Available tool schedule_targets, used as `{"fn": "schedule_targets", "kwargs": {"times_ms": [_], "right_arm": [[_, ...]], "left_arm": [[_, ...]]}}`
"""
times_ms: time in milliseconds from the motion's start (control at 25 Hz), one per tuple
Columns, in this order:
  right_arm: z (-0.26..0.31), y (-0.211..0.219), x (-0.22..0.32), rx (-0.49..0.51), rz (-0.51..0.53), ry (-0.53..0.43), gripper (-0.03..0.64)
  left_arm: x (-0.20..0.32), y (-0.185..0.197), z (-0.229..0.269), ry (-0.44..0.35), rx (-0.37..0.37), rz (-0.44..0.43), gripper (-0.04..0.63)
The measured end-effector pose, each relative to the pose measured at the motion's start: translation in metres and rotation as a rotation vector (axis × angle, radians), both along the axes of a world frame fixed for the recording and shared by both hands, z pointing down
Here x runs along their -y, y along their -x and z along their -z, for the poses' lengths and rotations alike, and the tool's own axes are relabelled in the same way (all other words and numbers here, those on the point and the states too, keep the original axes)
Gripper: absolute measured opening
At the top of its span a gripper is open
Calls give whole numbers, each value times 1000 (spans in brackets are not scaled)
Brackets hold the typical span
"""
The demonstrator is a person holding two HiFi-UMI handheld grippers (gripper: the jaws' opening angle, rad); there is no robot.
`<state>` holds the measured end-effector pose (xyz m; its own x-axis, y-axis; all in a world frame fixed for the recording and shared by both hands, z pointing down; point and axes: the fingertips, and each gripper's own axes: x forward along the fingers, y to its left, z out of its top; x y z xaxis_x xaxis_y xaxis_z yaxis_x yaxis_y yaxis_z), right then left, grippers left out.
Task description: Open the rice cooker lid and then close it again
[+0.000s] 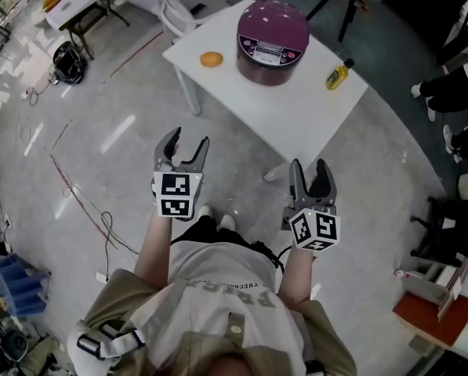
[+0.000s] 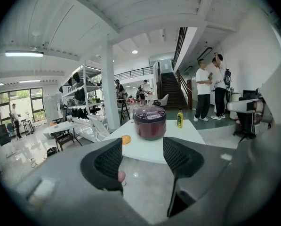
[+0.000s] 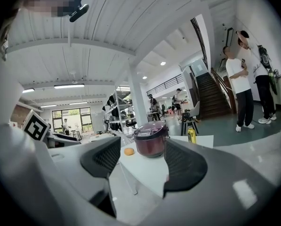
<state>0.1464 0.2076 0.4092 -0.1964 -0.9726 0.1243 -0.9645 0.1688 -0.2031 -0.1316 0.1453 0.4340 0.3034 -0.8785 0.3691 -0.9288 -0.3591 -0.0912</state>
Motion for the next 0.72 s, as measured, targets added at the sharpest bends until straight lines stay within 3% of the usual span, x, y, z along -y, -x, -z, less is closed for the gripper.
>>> {"fn": "schedule_targets", "kwargs": {"times_ms": [400, 720], "right_arm": [[-14, 3, 25, 16, -36, 30, 270], [-9, 13, 68, -4, -87, 31, 270]], "left_arm": [[32, 2, -15, 34, 20, -36, 281], [92, 6, -11, 29, 8, -92, 281]]}}
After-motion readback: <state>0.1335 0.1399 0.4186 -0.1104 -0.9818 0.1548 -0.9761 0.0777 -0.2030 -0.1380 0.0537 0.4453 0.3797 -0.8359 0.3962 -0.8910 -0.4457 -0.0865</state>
